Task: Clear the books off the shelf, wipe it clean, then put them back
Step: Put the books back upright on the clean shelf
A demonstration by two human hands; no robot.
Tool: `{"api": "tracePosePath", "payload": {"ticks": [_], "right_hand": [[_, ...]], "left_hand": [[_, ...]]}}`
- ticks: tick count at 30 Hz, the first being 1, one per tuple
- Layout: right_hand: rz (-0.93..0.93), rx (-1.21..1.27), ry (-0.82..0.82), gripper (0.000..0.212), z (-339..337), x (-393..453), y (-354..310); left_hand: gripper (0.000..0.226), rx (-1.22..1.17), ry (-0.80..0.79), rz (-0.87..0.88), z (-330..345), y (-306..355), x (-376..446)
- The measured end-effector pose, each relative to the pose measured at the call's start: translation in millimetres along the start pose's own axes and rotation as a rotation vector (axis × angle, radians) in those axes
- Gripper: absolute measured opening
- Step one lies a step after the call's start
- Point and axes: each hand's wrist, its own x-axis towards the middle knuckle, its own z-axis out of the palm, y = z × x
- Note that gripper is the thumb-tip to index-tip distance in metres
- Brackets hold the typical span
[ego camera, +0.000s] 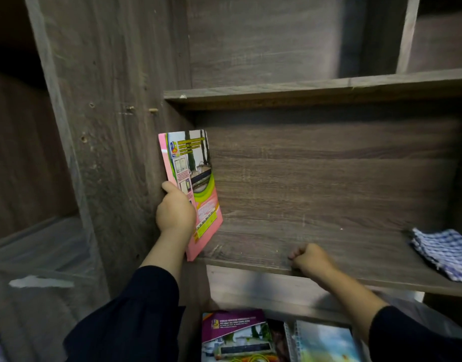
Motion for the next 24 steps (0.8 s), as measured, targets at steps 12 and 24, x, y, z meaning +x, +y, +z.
{"api": "tracePosePath", "payload": {"ticks": [12,24], "right_hand": [[-0.08,0.01,-0.079,0.013,-3,-48,-24],[-0.04,-0.221,-0.43,0.013,43,-91,11]], "left_hand": [[0.036,0.46,-0.421,0.091,-14,-2,-15],[0.025,0.406,-1.23,-0.242,46,-47,-96]]}}
